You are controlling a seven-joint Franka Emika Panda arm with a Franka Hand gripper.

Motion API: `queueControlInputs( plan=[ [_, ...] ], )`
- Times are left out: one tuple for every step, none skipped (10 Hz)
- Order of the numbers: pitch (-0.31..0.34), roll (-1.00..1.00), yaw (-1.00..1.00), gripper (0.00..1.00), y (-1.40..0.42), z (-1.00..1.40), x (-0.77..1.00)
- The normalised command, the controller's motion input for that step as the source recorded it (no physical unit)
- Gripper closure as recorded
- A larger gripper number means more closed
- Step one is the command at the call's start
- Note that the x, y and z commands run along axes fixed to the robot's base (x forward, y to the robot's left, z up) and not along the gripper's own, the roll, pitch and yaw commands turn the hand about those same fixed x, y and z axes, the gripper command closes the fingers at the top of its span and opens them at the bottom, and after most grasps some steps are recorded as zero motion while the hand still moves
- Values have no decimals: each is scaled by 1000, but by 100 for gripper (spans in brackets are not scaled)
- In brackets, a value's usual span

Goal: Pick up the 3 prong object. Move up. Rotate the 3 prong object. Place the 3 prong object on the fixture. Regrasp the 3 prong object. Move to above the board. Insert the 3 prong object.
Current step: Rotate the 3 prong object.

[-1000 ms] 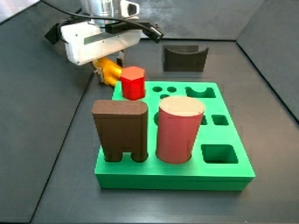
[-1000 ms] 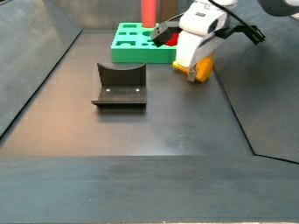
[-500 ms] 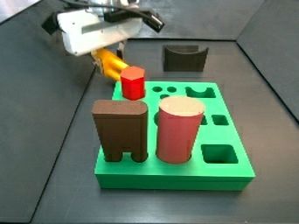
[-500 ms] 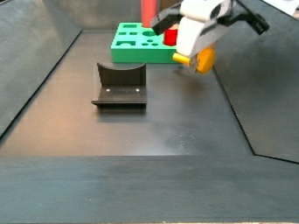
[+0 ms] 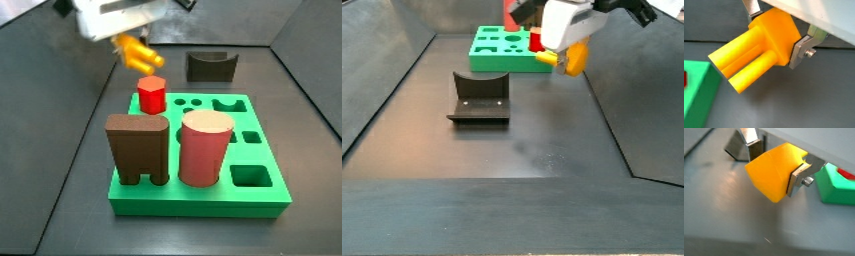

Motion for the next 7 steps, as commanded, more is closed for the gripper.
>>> queueControlInputs(
  plan=[
    [92, -47, -35, 100, 1000, 309, 390],
    [89, -69, -29, 100, 1000, 284, 341],
    [86, -81, -27, 100, 1000, 260, 307],
    [82, -94, -26, 100, 1000, 231, 279],
    [79, -101, -26, 100, 870, 181, 229],
    [84, -121, -29, 100, 548, 65, 121],
    [82, -132, -28, 100, 364, 14, 83]
  ],
)
